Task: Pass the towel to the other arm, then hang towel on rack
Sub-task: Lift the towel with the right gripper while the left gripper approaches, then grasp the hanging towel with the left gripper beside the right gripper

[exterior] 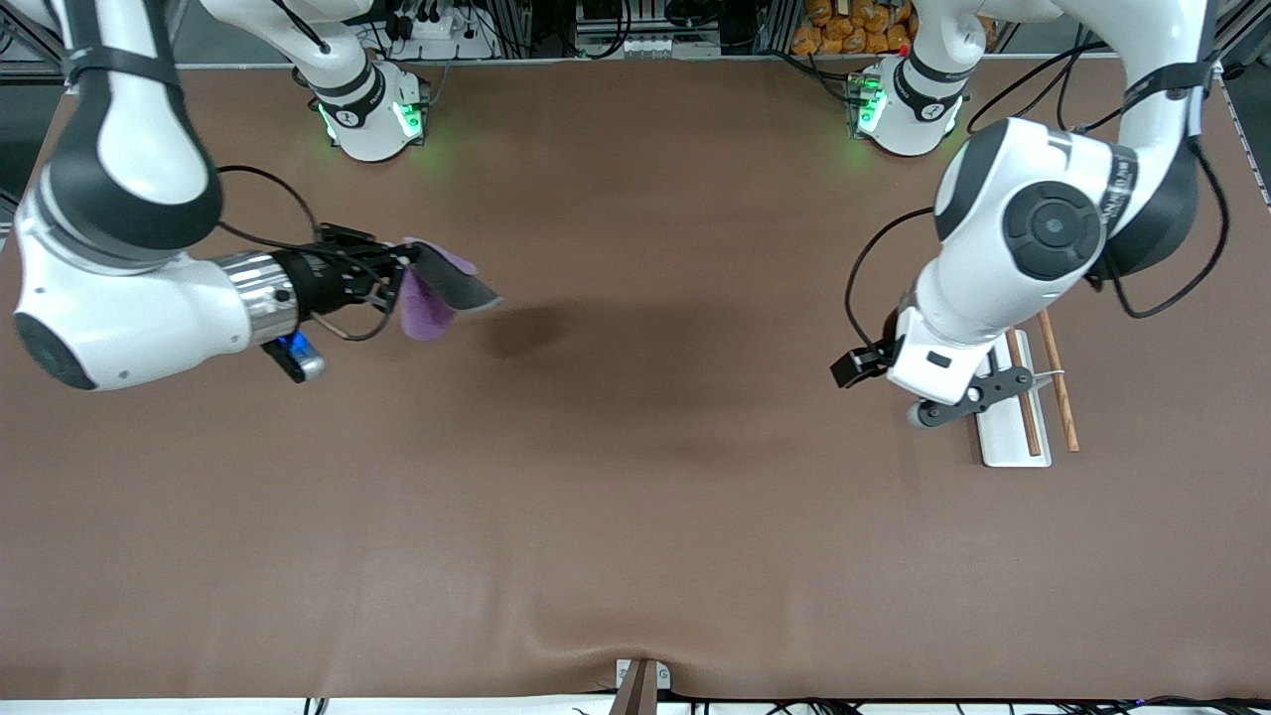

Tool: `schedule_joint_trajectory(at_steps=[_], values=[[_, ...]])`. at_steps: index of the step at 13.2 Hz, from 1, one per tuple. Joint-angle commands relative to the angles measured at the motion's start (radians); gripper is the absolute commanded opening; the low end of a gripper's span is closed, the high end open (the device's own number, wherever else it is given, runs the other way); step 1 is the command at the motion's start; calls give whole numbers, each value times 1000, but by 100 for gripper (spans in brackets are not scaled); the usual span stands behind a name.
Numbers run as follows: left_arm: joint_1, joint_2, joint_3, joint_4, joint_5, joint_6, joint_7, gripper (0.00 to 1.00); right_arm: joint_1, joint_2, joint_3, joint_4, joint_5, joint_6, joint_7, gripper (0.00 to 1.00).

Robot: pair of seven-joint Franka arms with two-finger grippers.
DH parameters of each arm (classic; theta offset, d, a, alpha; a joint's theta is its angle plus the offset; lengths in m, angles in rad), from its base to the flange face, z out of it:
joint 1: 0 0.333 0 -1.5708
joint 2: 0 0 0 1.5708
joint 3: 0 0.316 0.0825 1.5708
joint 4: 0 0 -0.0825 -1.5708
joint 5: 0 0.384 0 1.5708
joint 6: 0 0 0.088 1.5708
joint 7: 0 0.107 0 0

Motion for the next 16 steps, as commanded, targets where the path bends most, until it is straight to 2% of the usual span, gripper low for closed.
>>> schedule_joint_trajectory(at_steps=[1,4,7,9,14,16], values=[[-37,39,6,31,-15,28,-63,100,61,-5,-14,8,93,97,139,0],[-59,67,6,34,-115,79,-143,100,151,3,-14,8,143,263,274,0],[-79,88,6,37,-180,81,-154,100,234,18,-15,8,210,444,397,0],[-79,102,7,37,-272,81,-154,100,279,29,-14,8,239,571,464,0],[-62,76,7,40,-298,79,-154,100,363,64,-15,8,348,832,531,0],[-63,81,10,70,-370,79,-196,100,395,78,-14,9,351,945,572,0]])
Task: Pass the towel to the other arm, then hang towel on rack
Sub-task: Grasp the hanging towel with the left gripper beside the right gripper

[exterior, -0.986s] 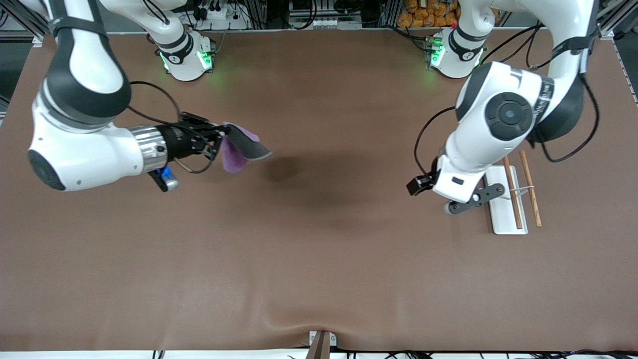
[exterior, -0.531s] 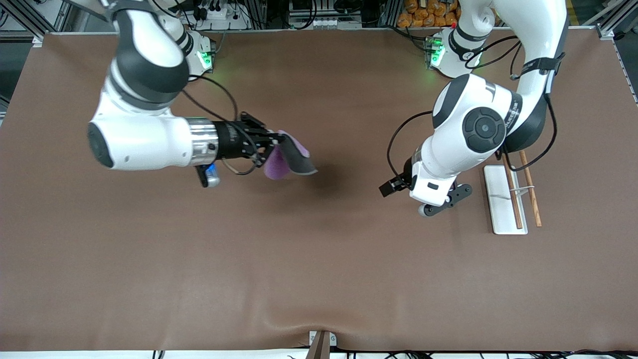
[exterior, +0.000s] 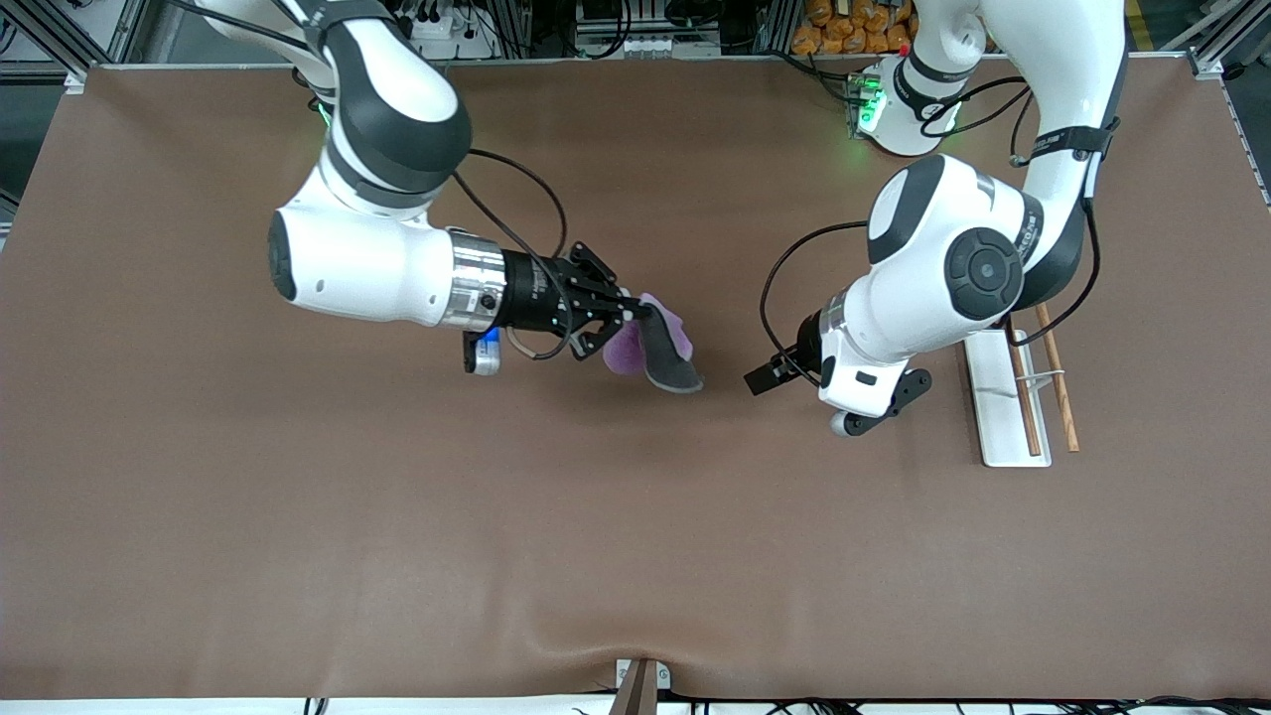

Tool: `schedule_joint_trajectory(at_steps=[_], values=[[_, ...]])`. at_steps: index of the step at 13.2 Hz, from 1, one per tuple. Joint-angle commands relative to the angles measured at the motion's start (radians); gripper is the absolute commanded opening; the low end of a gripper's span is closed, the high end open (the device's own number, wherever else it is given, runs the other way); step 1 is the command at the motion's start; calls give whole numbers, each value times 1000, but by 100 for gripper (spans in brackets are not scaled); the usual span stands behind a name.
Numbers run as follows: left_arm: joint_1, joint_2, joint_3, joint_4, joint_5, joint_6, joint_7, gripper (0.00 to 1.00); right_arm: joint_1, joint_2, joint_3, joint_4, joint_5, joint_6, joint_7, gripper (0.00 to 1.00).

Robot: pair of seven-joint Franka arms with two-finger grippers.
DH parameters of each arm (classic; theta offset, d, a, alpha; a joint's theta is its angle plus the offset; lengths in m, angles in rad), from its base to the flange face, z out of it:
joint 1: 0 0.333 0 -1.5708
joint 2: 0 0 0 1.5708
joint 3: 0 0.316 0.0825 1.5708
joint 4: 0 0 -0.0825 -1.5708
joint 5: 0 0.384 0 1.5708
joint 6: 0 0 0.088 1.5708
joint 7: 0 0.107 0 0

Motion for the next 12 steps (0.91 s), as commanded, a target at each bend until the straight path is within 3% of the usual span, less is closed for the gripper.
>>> schedule_joint_trajectory(at_steps=[1,5,12], values=[[-7,1,7,58,-65,-4,-97,100,53,29,-13,29,31,123,68,0],[-5,9,10,70,-70,4,-185,100,105,95,-14,112,29,239,180,0],[13,33,13,83,-100,142,-189,100,119,103,-14,119,26,282,213,0]])
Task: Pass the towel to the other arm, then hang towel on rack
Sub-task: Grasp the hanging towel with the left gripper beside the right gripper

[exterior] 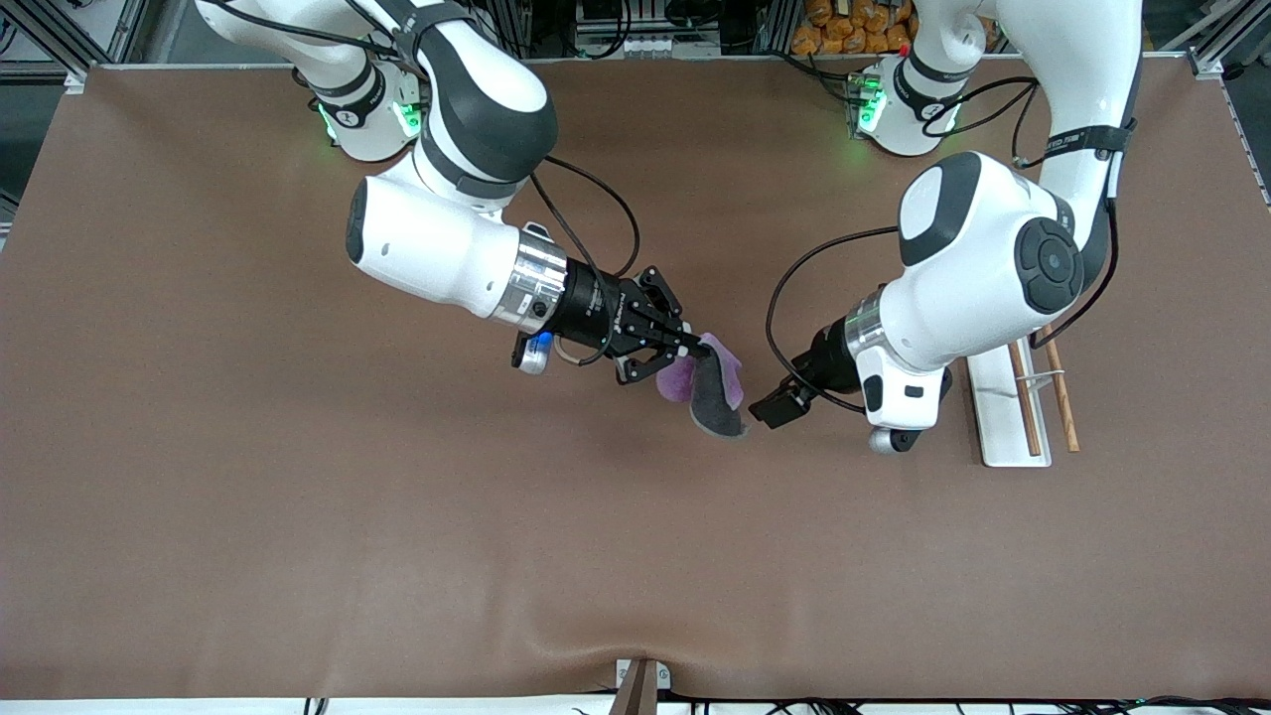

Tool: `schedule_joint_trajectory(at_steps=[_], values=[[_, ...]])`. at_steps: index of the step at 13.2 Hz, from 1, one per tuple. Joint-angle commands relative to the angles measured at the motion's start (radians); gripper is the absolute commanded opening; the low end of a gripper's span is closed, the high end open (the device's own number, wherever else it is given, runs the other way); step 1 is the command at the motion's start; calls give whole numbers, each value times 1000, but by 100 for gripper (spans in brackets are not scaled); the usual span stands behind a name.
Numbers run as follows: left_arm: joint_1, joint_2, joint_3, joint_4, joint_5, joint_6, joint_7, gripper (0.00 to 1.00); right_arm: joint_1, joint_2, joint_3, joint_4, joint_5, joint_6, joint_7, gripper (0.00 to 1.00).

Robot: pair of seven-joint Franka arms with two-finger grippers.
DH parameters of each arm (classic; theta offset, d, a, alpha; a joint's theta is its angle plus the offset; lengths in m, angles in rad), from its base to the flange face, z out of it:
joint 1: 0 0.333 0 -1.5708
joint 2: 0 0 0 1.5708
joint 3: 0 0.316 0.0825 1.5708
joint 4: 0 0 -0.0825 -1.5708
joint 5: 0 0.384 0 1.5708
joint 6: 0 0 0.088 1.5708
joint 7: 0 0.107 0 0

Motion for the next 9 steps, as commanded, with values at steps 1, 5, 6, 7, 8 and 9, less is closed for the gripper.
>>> schedule_joint_trajectory(at_steps=[1,5,6,7,8,9], values=[[-4,30,0,44,-20,43,-16,100,18,26,-12,39,16,10,21,0],[-17,54,-4,83,-20,84,-102,100,18,25,-12,39,11,9,21,0],[-19,51,-9,81,-20,84,-111,100,18,25,-12,39,11,9,20,0],[-22,47,-12,80,-22,84,-114,100,18,25,-12,39,11,9,21,0],[-37,45,-20,80,-19,83,-135,100,18,26,-14,39,11,10,20,0],[-44,44,-21,80,-17,80,-155,100,18,26,-14,39,11,9,20,0]])
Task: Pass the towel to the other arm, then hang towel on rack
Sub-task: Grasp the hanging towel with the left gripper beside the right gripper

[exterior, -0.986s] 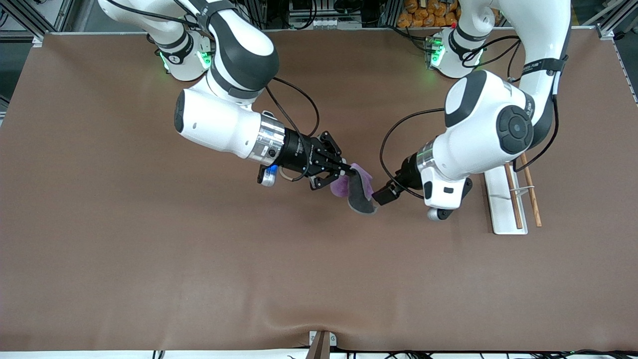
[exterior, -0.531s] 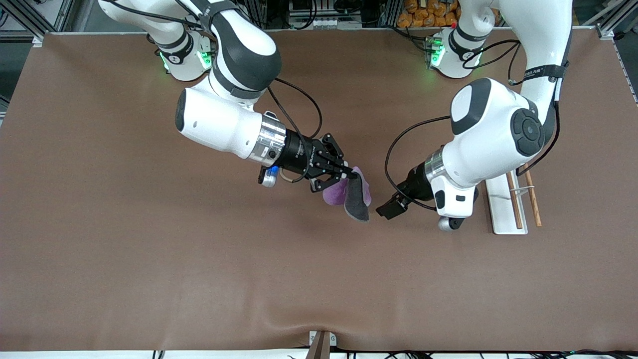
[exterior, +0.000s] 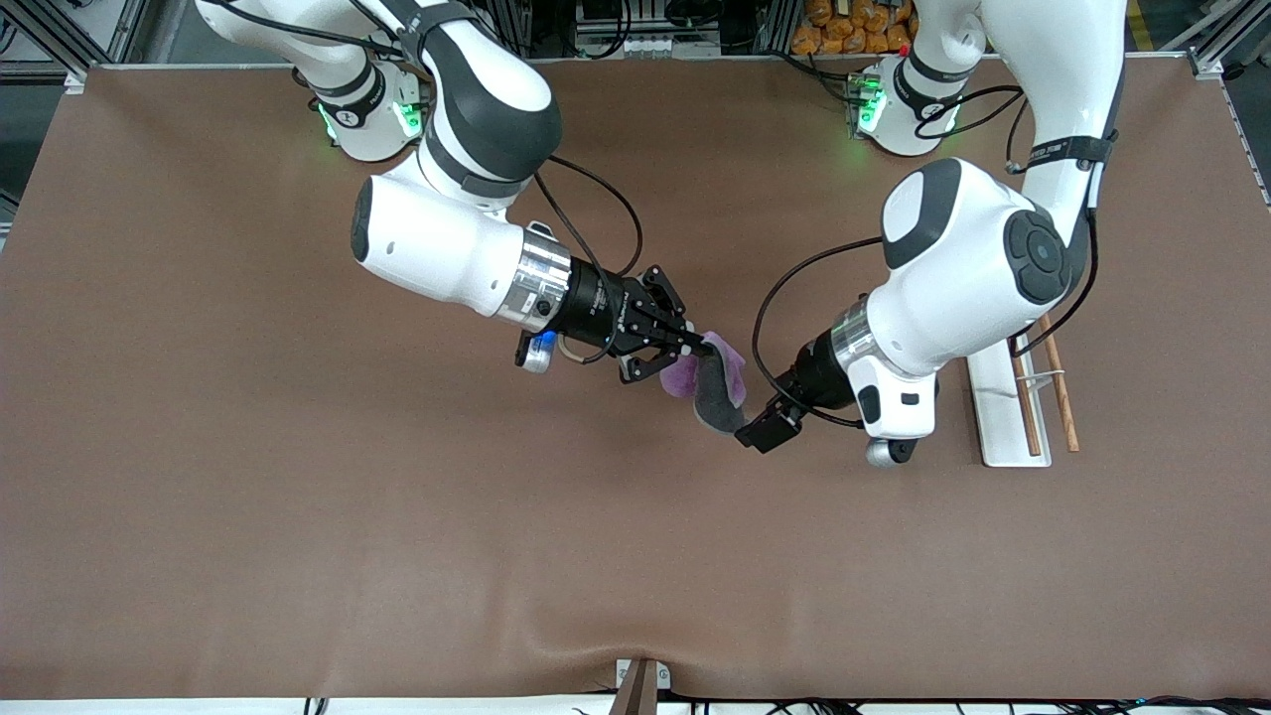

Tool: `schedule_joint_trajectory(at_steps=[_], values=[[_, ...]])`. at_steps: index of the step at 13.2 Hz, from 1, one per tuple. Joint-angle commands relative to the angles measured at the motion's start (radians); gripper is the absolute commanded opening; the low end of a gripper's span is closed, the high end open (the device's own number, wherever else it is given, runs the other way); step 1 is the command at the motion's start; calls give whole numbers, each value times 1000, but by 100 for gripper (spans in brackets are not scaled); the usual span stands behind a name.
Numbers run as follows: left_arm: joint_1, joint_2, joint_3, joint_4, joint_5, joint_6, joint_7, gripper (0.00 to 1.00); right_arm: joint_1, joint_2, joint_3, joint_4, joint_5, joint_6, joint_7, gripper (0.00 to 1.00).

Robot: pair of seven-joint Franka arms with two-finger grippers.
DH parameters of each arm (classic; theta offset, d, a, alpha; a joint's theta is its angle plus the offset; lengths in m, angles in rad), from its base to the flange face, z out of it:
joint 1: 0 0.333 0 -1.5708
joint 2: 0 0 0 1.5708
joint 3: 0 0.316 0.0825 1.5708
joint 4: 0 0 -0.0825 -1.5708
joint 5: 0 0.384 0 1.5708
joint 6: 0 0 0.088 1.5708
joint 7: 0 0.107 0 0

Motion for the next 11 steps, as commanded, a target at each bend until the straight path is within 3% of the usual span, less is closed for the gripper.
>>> schedule_joint_trajectory(at_steps=[1,11], values=[[-32,6,-3,23,-12,-10,-46,100,15,24,-12,39,11,5,19,0],[-21,-39,4,18,-3,-192,-39,100,15,22,-13,39,10,1,19,0]])
